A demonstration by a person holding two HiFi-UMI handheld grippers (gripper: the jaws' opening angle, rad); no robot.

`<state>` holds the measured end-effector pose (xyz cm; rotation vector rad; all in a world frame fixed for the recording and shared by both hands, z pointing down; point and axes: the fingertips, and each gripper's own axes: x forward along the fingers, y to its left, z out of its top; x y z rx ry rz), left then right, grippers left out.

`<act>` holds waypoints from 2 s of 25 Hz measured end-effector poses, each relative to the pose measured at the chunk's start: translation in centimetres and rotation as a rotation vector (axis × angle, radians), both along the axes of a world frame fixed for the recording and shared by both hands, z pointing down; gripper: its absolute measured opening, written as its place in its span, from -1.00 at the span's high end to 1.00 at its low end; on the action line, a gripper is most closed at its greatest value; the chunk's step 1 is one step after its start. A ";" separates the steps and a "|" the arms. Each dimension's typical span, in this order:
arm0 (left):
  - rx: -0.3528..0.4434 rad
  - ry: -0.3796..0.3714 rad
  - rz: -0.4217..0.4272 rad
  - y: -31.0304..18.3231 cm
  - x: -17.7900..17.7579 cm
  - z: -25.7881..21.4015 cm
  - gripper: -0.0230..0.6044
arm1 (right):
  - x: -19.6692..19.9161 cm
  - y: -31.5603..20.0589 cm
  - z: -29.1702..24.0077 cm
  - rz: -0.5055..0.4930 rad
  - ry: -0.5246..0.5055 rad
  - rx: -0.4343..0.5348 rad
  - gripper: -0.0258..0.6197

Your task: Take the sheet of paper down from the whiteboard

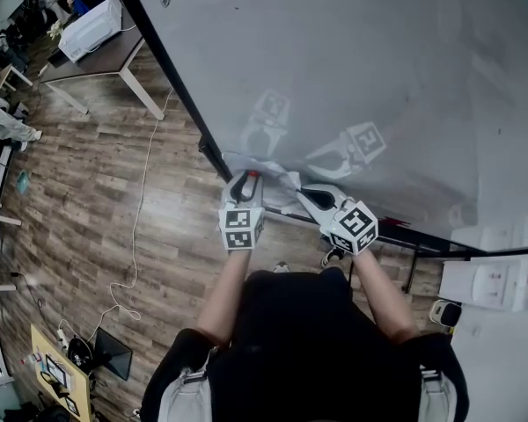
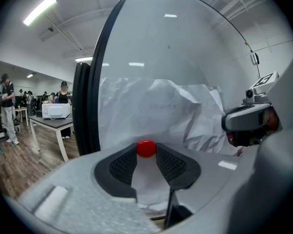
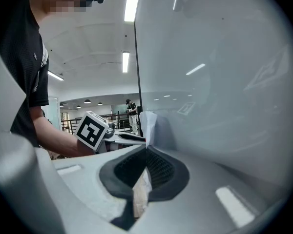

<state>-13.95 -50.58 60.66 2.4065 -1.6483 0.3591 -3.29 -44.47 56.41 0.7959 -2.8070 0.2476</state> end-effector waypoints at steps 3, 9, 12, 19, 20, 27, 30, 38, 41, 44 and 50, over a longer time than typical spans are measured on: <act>-0.010 0.002 -0.004 0.7 -0.3 0.3 0.50 | -0.1 0.2 -0.1 0.001 -0.003 -0.001 0.91; -0.017 0.008 -0.015 1.8 -1.0 0.4 0.50 | -0.3 0.5 0.1 0.010 -0.005 -0.013 0.91; -0.023 0.012 -0.015 2.6 -1.4 0.4 0.50 | -0.5 0.8 0.1 0.016 0.002 -0.015 0.91; -0.044 0.017 -0.033 5.0 -2.9 0.8 0.50 | -1.2 2.5 0.9 -0.001 0.079 -0.002 0.91; -0.042 0.017 -0.039 5.2 -3.0 0.9 0.50 | -1.2 2.9 1.0 -0.007 0.095 0.005 0.91; -0.030 0.018 -0.061 8.5 -2.1 0.4 0.50 | 0.1 5.7 1.6 -0.018 0.070 -0.023 0.91; -0.022 0.009 -0.065 10.4 -1.4 -0.3 0.50 | 0.9 7.2 1.2 -0.026 0.069 -0.023 0.91; -0.025 0.018 -0.101 17.7 1.6 -2.0 0.50 | 3.8 13.3 0.5 -0.051 0.121 -0.002 0.91; -0.023 0.022 -0.106 20.3 2.7 -2.0 0.50 | 4.8 15.7 0.5 -0.065 0.116 -0.014 0.91; -0.028 0.030 -0.112 22.8 3.7 -1.8 0.50 | 5.7 17.8 0.9 -0.080 0.113 -0.034 0.91; -0.027 0.028 -0.123 26.0 4.7 -1.7 0.50 | 6.6 21.0 0.7 -0.095 0.111 -0.029 0.91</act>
